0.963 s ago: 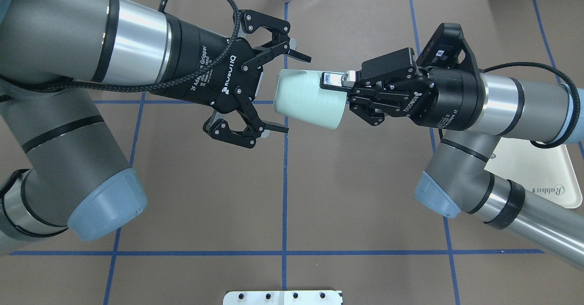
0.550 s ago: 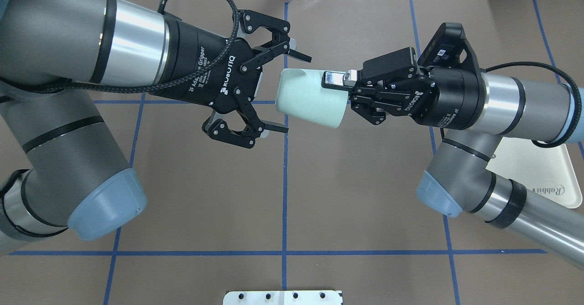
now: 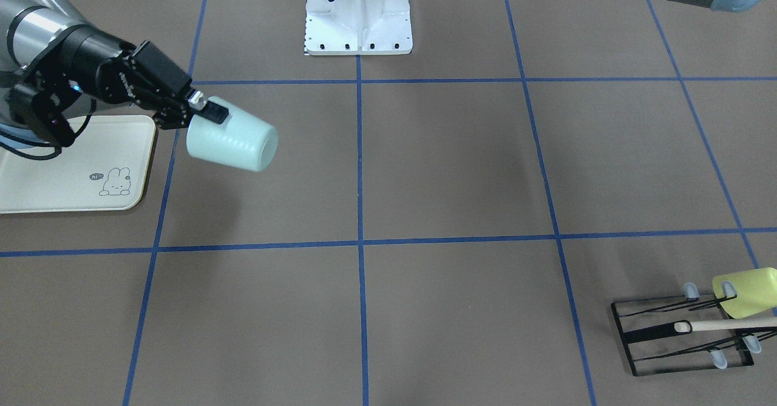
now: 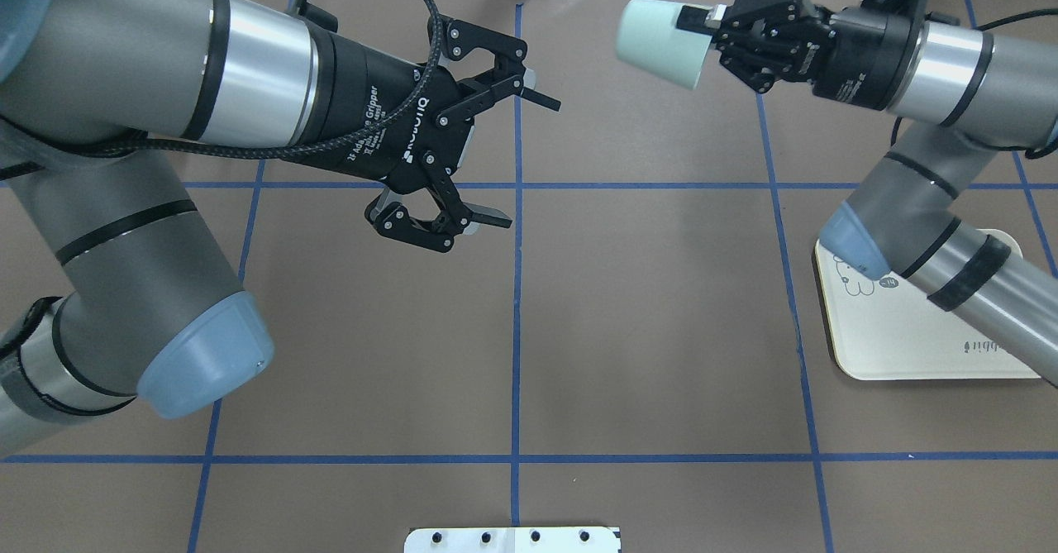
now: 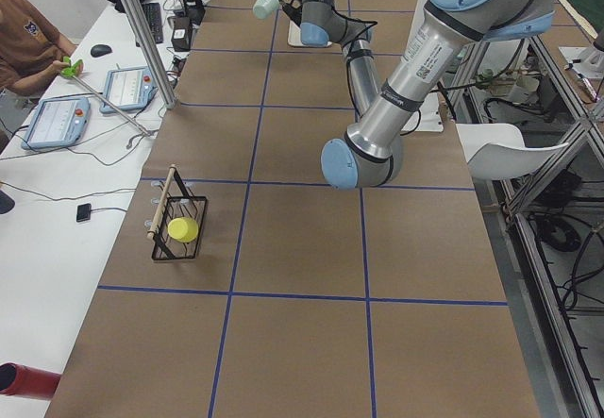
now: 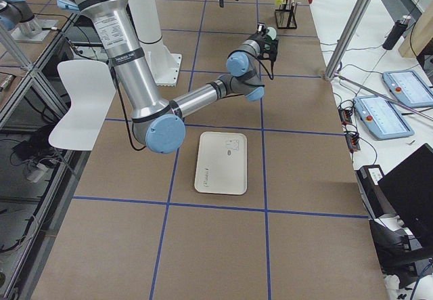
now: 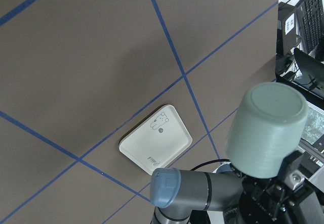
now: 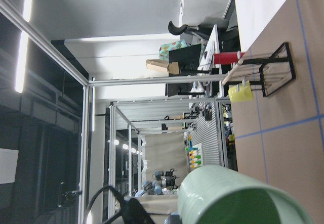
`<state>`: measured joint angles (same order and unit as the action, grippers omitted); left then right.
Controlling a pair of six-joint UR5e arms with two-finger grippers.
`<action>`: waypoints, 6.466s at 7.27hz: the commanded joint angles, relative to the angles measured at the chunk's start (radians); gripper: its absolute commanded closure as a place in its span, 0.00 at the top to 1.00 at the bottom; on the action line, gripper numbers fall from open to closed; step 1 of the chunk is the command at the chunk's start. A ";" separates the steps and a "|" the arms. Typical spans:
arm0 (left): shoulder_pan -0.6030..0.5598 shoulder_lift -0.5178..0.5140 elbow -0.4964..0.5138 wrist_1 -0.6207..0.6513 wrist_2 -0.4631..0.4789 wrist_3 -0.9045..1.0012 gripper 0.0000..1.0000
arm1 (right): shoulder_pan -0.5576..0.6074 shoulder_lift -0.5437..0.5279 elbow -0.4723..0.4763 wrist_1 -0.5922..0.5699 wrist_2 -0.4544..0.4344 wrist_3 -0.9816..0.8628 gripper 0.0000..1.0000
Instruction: Left arm grabs green cup and hands to right arm on tray
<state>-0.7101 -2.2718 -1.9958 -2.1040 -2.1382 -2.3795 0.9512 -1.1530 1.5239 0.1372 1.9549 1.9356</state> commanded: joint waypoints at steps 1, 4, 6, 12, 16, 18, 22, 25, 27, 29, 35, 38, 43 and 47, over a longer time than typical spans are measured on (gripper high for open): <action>-0.031 0.040 0.064 0.004 0.003 0.301 1.00 | 0.160 0.001 -0.033 -0.374 0.275 -0.453 0.00; -0.150 0.175 0.080 0.004 0.024 0.733 1.00 | 0.257 -0.065 -0.018 -0.694 0.357 -0.900 0.00; -0.160 0.305 0.075 0.007 0.269 1.031 1.00 | 0.284 -0.178 -0.002 -0.764 0.340 -1.158 0.00; -0.341 0.522 0.060 0.091 0.264 1.601 1.00 | 0.252 -0.559 0.339 -1.317 0.111 -1.750 0.00; -0.341 0.555 0.068 0.093 0.262 1.606 1.00 | 0.079 -0.544 0.354 -1.387 0.154 -1.735 0.00; -0.351 0.583 0.071 0.098 0.232 1.609 1.00 | 0.052 -0.425 0.392 -1.653 0.183 -1.735 0.00; -0.414 0.627 0.057 0.242 0.149 1.789 1.00 | 0.006 -0.432 0.381 -1.679 0.176 -1.736 0.00; -0.414 0.630 0.055 0.242 0.149 1.789 1.00 | -0.023 -0.432 0.349 -1.677 0.168 -1.738 0.00; -0.414 0.630 0.055 0.242 0.149 1.789 1.00 | -0.028 -0.432 0.337 -1.674 0.168 -1.738 0.23; -0.414 0.629 0.055 0.242 0.149 1.789 1.00 | -0.026 -0.430 0.346 -1.674 0.171 -1.739 1.00; -0.420 0.646 0.061 0.283 0.146 1.857 1.00 | 0.387 -0.179 0.484 -2.366 0.269 -2.180 1.00; -0.546 0.705 0.087 0.387 0.033 2.226 1.00 | 0.473 -0.210 0.411 -2.169 0.272 -2.178 1.00; -0.852 0.762 0.366 0.374 -0.209 2.594 1.00 | 0.569 -0.336 0.326 -2.136 0.407 -2.173 1.00; -0.852 0.767 0.374 0.384 -0.204 2.580 1.00 | 0.594 -0.509 0.290 -1.924 0.411 -2.166 1.00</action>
<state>-1.5614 -1.5048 -1.6188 -1.7244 -2.3429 0.2029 1.5424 -1.6094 1.8392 -1.8953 2.3647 -0.2353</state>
